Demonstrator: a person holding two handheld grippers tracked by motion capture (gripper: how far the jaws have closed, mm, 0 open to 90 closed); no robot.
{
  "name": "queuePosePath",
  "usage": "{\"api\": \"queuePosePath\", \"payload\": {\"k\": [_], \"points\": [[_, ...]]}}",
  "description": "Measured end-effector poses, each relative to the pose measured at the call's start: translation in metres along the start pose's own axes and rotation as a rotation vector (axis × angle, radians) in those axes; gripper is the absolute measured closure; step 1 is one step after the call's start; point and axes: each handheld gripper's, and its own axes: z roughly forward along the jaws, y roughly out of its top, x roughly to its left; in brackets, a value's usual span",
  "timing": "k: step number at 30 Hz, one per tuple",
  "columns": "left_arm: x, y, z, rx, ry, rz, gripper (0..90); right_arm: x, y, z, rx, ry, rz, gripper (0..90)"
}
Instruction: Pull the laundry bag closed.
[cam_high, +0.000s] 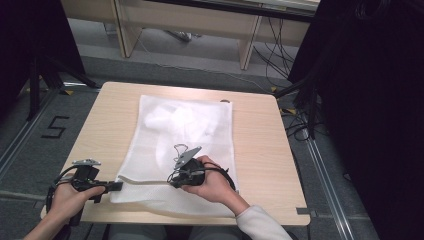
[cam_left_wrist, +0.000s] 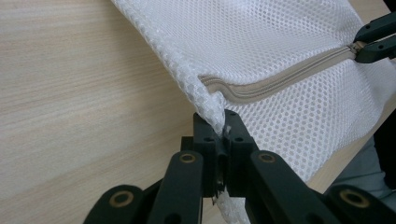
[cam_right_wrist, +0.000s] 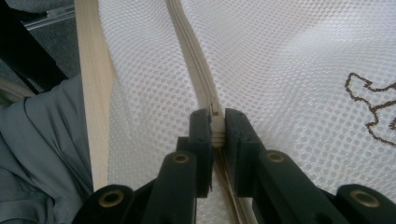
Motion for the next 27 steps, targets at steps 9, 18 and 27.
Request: {"api": "queuePosePath", "payload": {"k": [9, 18, 27], "points": [[0.0, 0.0, 0.0, -0.001, 0.003, 0.0, 85.7, -0.001, -0.004, -0.006, 0.009, -0.015, 0.017, 82.4], [0.001, 0.0, 0.0, 0.001, 0.003, 0.0, 85.7, -0.002, -0.005, -0.008, 0.006, -0.012, 0.01, 82.4], [0.001, 0.0, 0.0, 0.003, 0.008, 0.002, 85.7, -0.004, -0.007, -0.011, 0.01, -0.015, 0.009, 82.4]]}}
